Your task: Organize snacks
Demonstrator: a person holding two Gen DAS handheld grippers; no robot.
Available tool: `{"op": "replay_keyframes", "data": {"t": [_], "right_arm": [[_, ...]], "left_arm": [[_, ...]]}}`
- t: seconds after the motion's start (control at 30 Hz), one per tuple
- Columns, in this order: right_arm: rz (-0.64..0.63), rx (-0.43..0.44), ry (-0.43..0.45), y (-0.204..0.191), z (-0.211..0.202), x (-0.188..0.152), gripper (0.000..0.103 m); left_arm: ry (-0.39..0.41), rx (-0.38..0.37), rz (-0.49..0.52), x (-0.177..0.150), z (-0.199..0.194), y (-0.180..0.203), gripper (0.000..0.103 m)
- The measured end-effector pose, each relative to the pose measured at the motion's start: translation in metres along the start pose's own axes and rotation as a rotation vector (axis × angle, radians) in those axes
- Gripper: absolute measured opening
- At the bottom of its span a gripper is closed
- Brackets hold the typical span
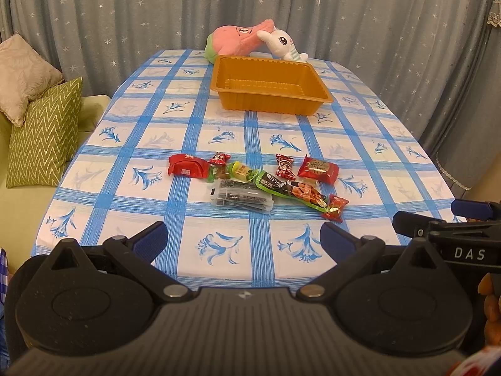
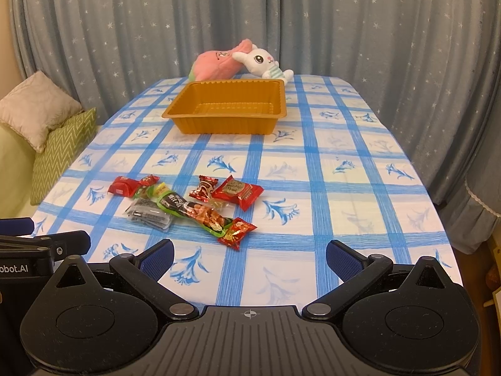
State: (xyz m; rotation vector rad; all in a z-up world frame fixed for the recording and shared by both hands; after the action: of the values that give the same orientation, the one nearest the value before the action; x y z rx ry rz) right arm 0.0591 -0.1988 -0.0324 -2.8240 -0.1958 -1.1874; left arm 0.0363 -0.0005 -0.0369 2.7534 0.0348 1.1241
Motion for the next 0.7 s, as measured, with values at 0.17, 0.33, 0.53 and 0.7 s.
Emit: {"op": "replay_keyframes", "data": {"t": [0.17,0.33,0.53,0.7], "right_arm": [[0.002,0.0,0.001,0.0003,-0.0001,0.0001,0.103],[0.002,0.0,0.0,0.0001,0.0001,0.0,0.103],[0.002,0.0,0.001,-0.0002,-0.0001,-0.0005,0.103],[0.002,0.0,0.002,-0.0003,-0.0002,-0.0008,0.103]], "left_arm": [[0.0,0.0,0.001,0.0007,-0.0003,0.0017,0.103],[0.0,-0.001,0.001,0.0008,-0.0004,0.0019,0.103],[0.001,0.0,0.002,0.0005,-0.0003,0.0018,0.103],[0.001,0.0,0.003,0.0017,-0.0001,0.0038,0.103]]}}
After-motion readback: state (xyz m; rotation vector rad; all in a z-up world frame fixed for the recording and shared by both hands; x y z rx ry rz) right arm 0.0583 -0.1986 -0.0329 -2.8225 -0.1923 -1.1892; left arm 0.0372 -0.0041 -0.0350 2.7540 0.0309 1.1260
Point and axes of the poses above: each gripper's, at about its wrist camera, not at the fingertips, and z roughly the way its jaws point, y to its right, x to its top, the point moved 6 cm from there along z, roughly the way its jaws point, and after that the axes turned 7 degrees about -x, right-handed, at the moved point
